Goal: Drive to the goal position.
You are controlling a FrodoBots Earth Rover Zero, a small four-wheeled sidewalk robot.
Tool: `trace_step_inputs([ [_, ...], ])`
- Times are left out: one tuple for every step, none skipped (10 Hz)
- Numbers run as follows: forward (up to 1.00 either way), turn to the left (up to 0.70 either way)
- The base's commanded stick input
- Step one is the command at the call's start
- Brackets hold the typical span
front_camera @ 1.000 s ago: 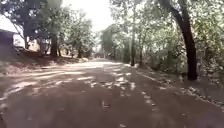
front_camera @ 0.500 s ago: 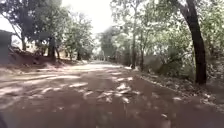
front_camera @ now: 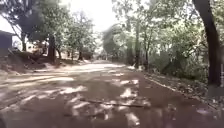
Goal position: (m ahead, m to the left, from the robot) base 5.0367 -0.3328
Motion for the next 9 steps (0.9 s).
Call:
trace_step_inputs([
  [1.0,0.0],
  [1.0,0.0],
  [1.0,0.0],
  [1.0,0.0],
  [1.0,0.0],
  [1.0,0.0],
  [1.0,0.0],
  [1.0,0.08],
  [1.0,0.26],
])
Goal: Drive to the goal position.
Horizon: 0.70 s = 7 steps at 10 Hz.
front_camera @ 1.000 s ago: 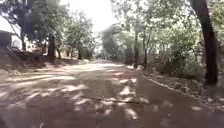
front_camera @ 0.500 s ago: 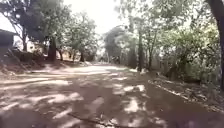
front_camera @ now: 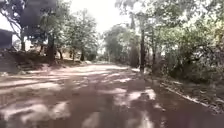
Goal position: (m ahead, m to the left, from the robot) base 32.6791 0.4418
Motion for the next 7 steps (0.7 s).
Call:
trace_step_inputs([
  [1.0,0.0],
  [1.0,0.0],
  [1.0,0.0],
  [1.0,0.0],
  [1.0,0.0],
  [1.0,0.0],
  [1.0,0.0],
])
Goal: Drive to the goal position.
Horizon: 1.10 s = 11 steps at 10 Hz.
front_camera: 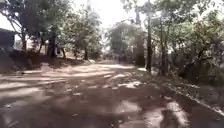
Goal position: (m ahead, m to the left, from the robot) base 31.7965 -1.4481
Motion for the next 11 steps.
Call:
trace_step_inputs([
  [1.0,0.0],
  [1.0,0.0],
  [1.0,0.0],
  [1.0,0.0],
  [1.0,0.0],
  [1.0,0.0],
  [1.0,0.0],
  [1.0,0.0],
  [1.0,0.0],
  [1.0,0.0],
  [1.0,0.0],
])
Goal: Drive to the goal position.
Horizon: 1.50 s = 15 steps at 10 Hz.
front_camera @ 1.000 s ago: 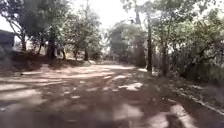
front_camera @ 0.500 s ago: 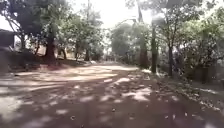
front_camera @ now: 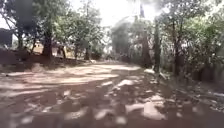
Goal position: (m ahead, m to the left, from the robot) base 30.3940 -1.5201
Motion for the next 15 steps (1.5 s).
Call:
trace_step_inputs([
  [1.0,0.0],
  [1.0,0.0],
  [1.0,0.0],
  [1.0,0.0],
  [1.0,0.0],
  [1.0,0.0],
  [1.0,0.0],
  [1.0,0.0],
  [1.0,0.0],
  [1.0,0.0],
  [1.0,0.0],
  [1.0,0.0],
  [1.0,0.0],
  [1.0,0.0],
  [1.0,0.0],
])
